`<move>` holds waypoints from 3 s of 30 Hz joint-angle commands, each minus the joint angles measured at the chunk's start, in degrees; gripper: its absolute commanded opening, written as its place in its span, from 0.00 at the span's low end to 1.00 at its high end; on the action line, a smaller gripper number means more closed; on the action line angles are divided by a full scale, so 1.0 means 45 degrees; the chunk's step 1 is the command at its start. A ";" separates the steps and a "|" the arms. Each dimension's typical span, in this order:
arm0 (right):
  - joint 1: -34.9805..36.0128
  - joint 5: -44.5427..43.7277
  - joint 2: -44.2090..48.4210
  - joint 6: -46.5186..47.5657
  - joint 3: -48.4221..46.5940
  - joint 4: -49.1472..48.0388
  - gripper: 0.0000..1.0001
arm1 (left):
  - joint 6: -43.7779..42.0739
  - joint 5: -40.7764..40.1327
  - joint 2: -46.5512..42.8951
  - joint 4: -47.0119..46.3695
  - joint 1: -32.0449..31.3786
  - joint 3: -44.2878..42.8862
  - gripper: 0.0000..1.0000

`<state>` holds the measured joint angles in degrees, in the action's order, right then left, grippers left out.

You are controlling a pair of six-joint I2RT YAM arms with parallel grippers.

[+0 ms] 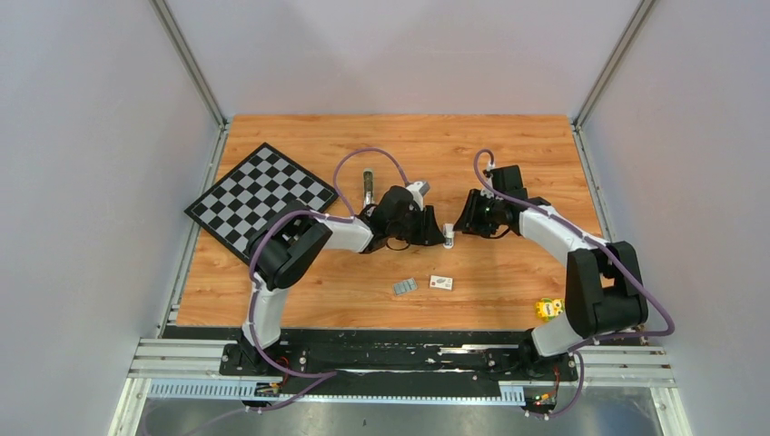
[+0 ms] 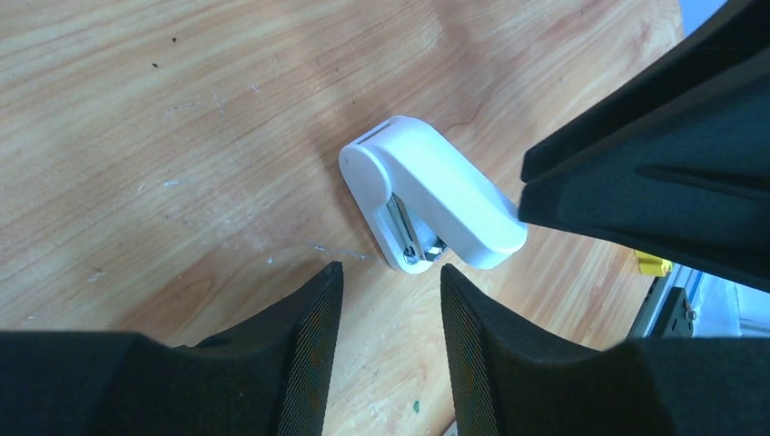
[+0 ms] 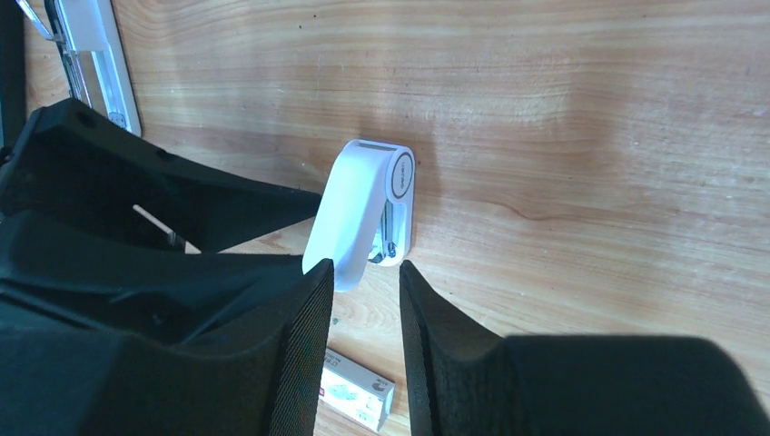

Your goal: Load the staples into the stapler

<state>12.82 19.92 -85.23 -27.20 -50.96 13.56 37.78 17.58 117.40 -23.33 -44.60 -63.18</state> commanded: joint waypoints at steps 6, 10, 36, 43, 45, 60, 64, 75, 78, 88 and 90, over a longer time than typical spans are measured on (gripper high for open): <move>0.0136 0.0408 -0.0747 -0.0560 -0.0256 -0.0556 0.35 | 0.1314 0.0658 -0.0661 -0.1172 0.0354 0.0533 0.47; 0.0188 0.0360 -0.0874 -0.0443 -0.0164 -0.0491 0.32 | 0.1746 0.0805 -0.0629 -0.1667 0.0477 0.0572 0.47; 0.0315 0.0115 -0.1805 0.0004 0.1419 -0.1101 0.22 | 0.1488 0.1076 0.0885 -0.1295 0.0458 0.0132 0.34; 0.0296 0.0034 -0.1432 0.0295 0.0487 -0.0319 0.24 | 0.1034 0.0959 0.0264 -0.0372 0.0458 -0.0137 0.38; 0.0296 -0.0160 -0.1087 0.0509 0.0007 0.0225 0.26 | 0.0552 0.0614 -0.0260 0.0573 0.0458 -0.0403 0.44; 0.2431 -0.0930 0.2640 0.0872 0.0522 0.2083 0.35 | -0.3018 -0.2863 -0.7145 0.7503 0.0600 0.1640 1.00; 0.4539 -0.2073 0.2791 0.0173 0.0659 0.1918 0.34 | -0.2337 -0.1685 -0.8827 0.6909 0.1148 0.3353 1.00; 0.8176 -0.3050 0.0899 -0.1188 0.0477 0.0481 0.32 | -0.0440 0.0337 -1.0518 0.4066 0.1218 0.7332 0.55; 0.8300 -0.2892 0.0503 -0.1307 0.0531 0.0143 0.32 | 0.0204 0.0667 -1.0323 0.2787 0.1204 0.8155 0.47; 0.8482 -0.2723 -0.0361 -0.1474 0.0598 -0.0457 0.31 | 0.1149 0.1021 -0.8718 0.0042 0.0976 0.9030 0.41; 0.8483 -0.2704 -0.0513 -0.1521 0.0635 -0.0591 0.31 | 0.1241 0.1095 -0.8221 -0.0227 0.0928 0.8966 0.39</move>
<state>50.04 8.19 -86.00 -32.73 -48.95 12.60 41.10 20.99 76.97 -16.71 -39.86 -23.09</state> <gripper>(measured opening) 0.316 0.409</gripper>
